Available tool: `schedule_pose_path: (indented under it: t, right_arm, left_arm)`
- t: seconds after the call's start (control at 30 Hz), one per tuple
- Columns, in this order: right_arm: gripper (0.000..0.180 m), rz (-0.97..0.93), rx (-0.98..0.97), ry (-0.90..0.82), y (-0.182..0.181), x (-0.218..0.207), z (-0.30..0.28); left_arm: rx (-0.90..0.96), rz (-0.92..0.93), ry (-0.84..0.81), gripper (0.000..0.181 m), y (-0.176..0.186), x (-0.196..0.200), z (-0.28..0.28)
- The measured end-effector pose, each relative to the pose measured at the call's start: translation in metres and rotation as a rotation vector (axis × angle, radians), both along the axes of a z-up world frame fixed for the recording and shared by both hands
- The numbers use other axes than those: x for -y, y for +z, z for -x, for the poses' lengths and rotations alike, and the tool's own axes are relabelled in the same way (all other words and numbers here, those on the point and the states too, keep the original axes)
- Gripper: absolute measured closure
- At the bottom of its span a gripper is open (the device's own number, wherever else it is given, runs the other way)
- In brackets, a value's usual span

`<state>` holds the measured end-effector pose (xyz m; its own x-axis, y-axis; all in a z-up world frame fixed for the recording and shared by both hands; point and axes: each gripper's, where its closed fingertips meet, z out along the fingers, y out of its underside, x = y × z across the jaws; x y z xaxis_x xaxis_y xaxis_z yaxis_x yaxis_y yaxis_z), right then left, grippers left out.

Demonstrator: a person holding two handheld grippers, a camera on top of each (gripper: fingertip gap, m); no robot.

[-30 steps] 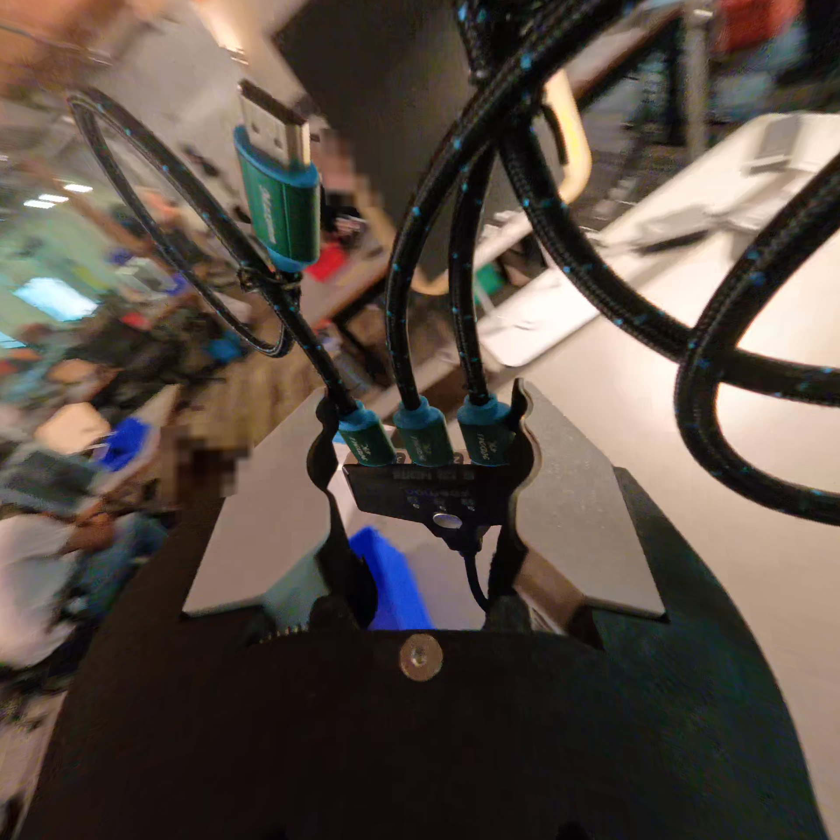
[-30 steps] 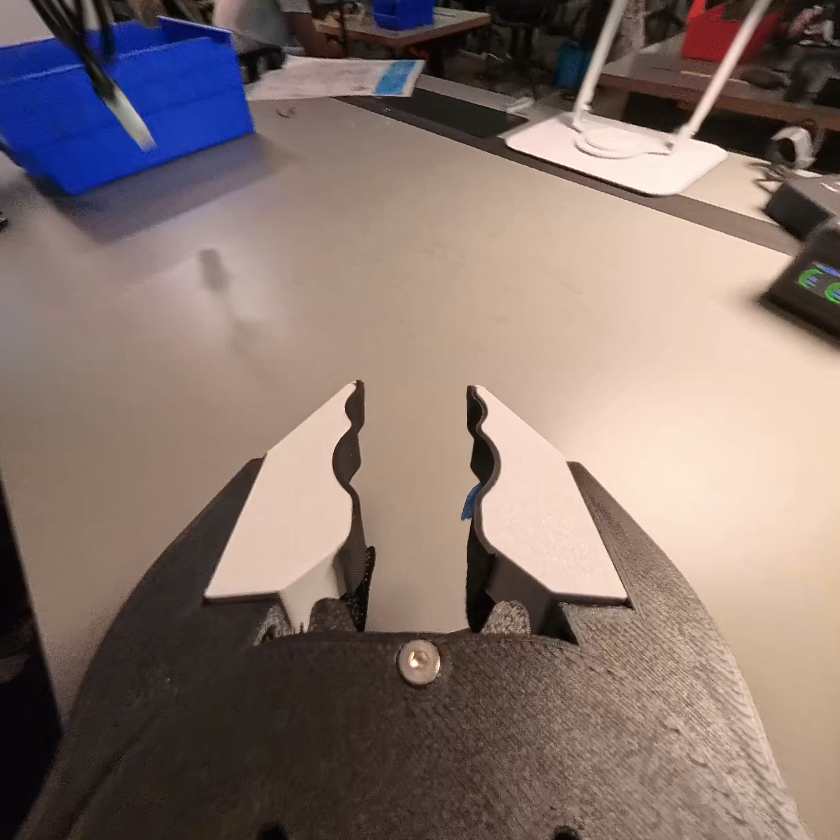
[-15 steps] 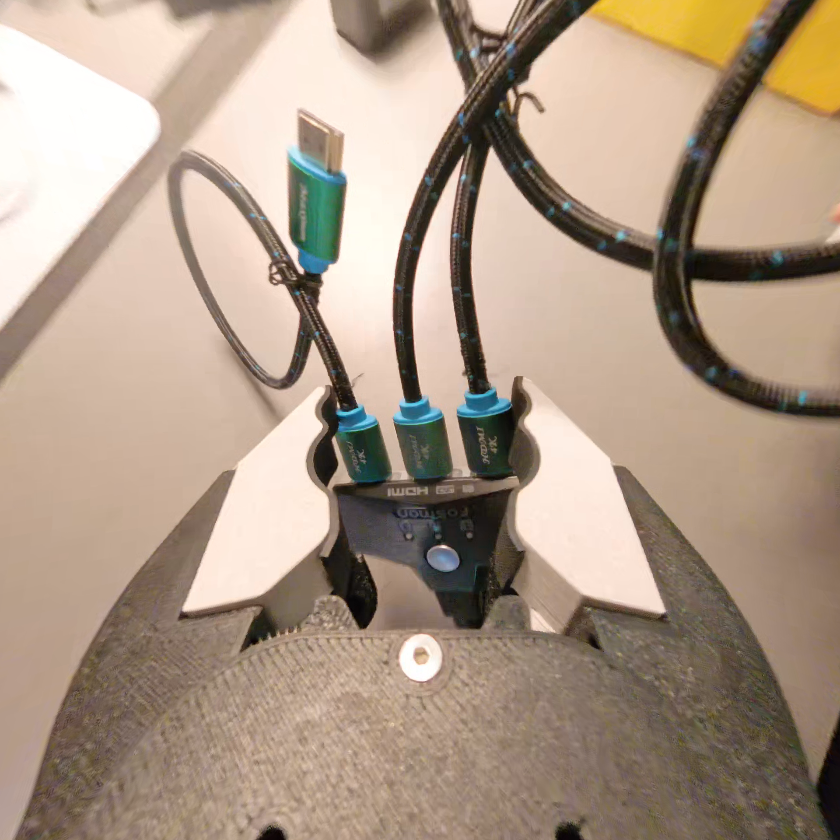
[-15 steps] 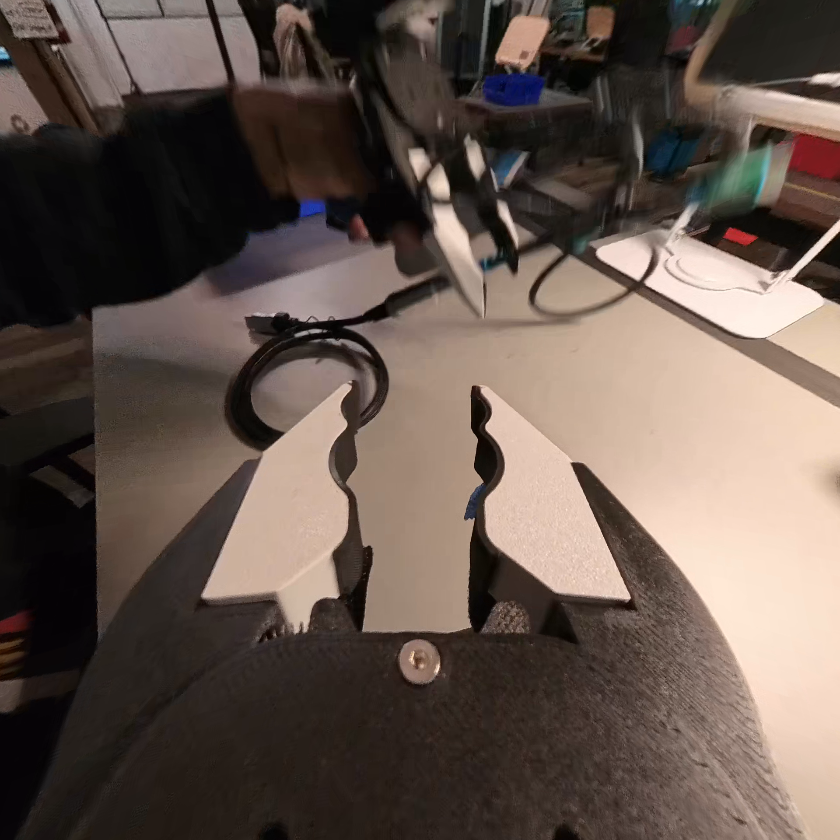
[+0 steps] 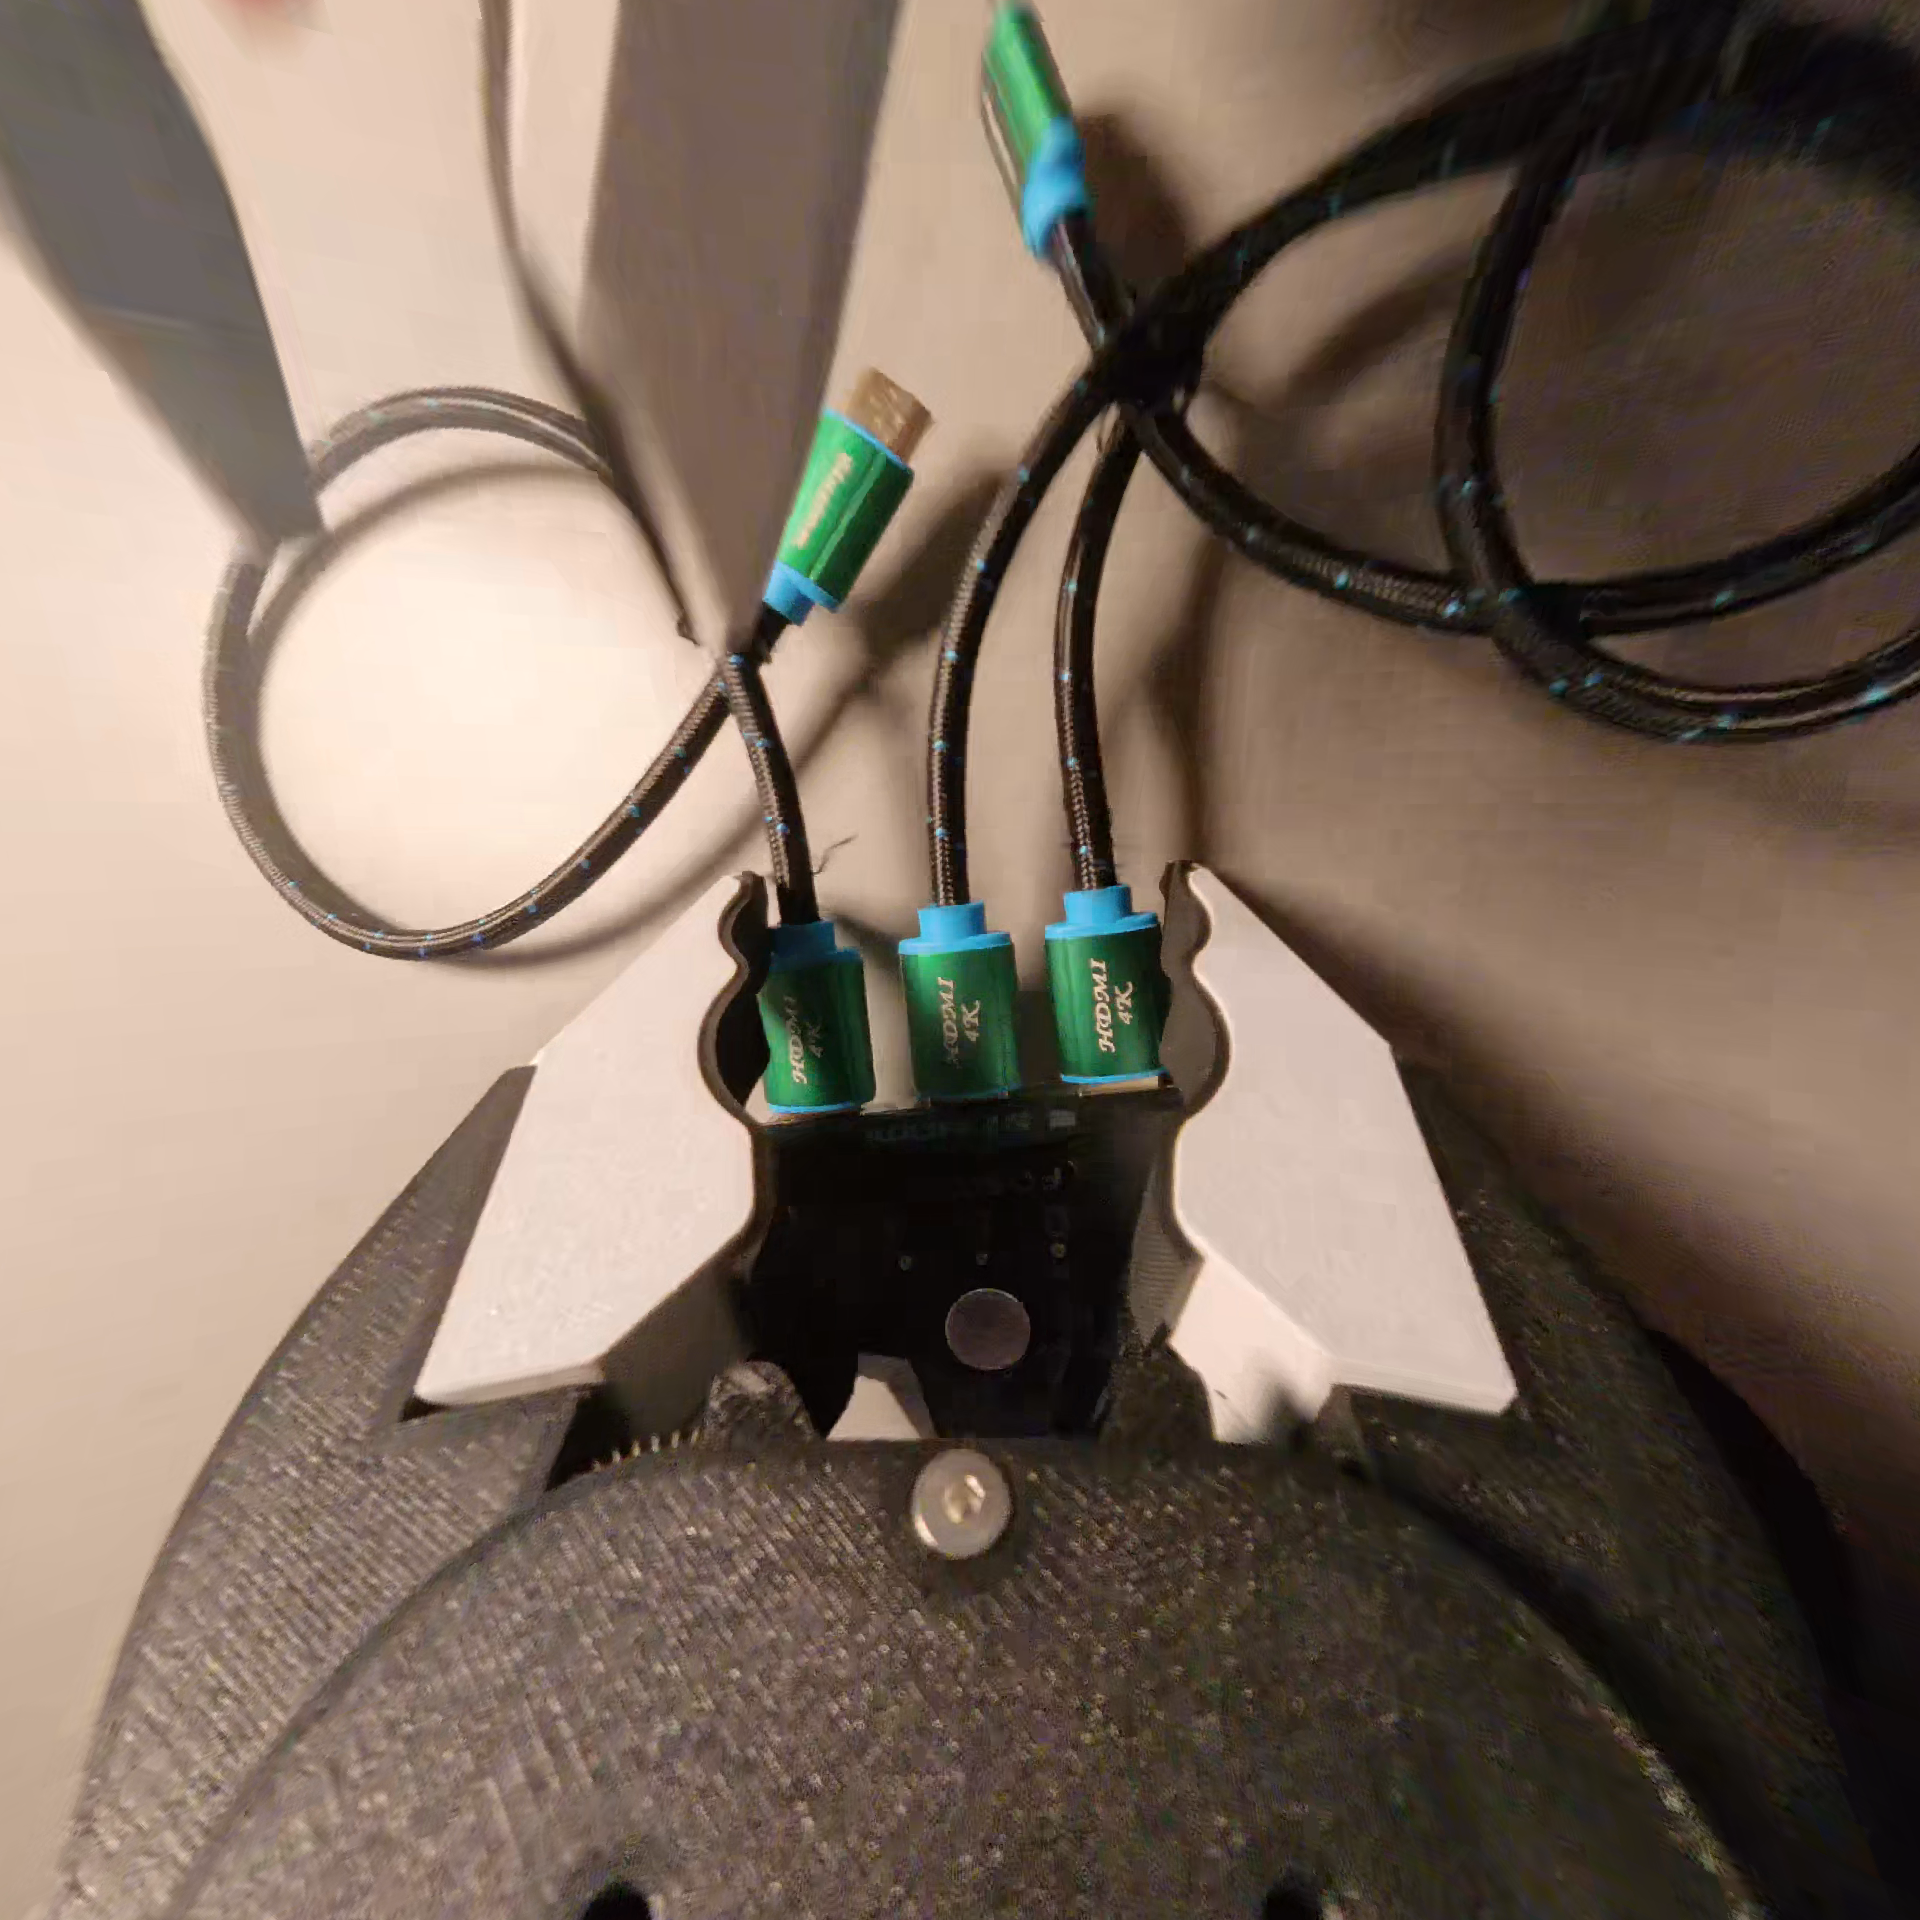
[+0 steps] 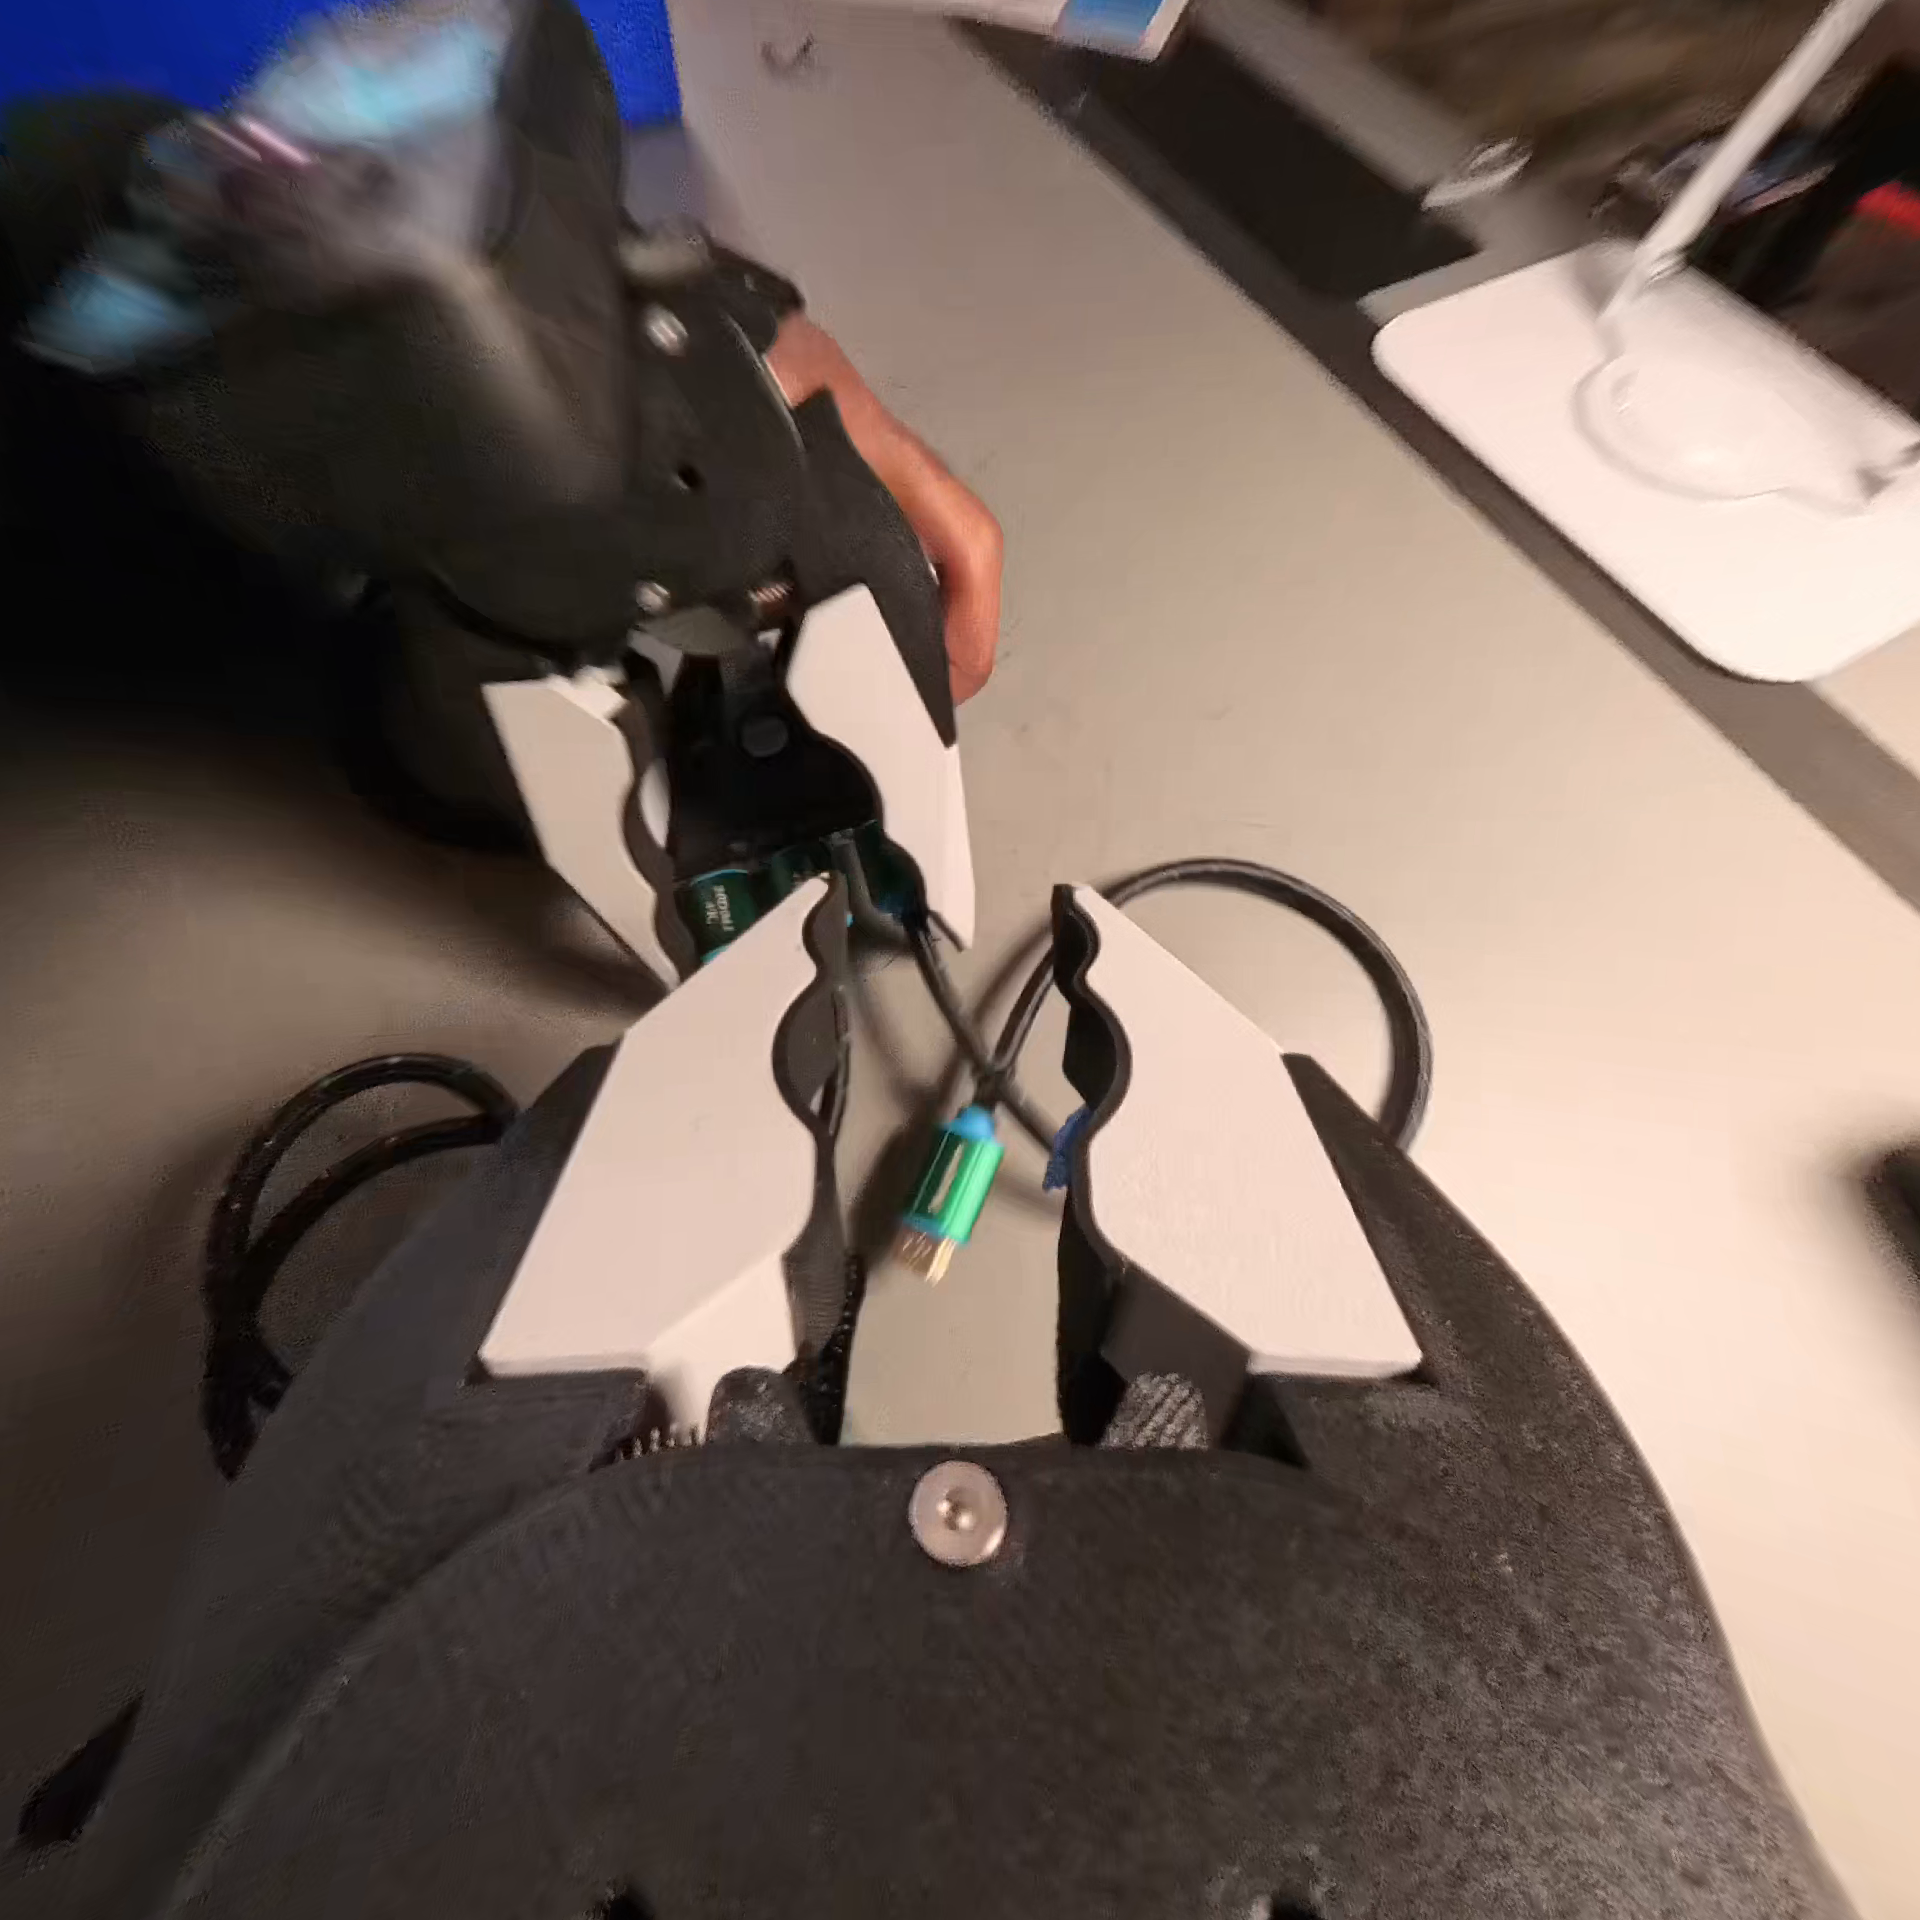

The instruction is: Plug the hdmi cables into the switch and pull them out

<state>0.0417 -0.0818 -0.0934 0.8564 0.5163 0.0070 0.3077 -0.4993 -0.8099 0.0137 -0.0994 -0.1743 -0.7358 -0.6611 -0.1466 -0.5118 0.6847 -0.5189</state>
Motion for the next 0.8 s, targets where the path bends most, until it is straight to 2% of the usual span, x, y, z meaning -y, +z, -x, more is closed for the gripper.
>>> schedule_pose_path:
  t: [0.17,0.37,0.4,0.47,0.5,0.7,0.8]
  right_arm:
    - [0.140,0.166,0.112,0.172,-0.048,-0.012,0.019]
    - [0.141,0.211,0.254,0.201,-0.080,-0.014,0.014]
    - [0.145,0.196,0.252,0.207,-0.081,-0.015,0.016]
    - [0.165,0.161,0.233,0.217,-0.082,-0.015,0.023]
    - [0.168,0.127,0.239,0.208,-0.081,-0.017,0.023]
    - [0.169,-0.085,0.294,0.066,-0.066,-0.036,0.009]
    - [0.169,-0.166,0.278,-0.029,-0.052,-0.046,-0.003]
  left_arm:
    - [0.148,0.101,0.087,0.104,0.023,-0.011,0.006]
    - [0.285,0.412,0.465,0.103,0.058,-0.049,0.017]
    - [0.298,0.496,0.523,0.104,0.064,-0.053,0.019]
    - [0.318,0.689,0.624,0.105,0.076,-0.059,0.022]
    - [0.323,0.790,0.659,0.107,0.083,-0.061,0.023]
    - [0.328,1.265,0.764,0.108,0.117,-0.063,0.028]
    - [0.272,1.342,0.803,0.113,0.113,-0.055,0.026]
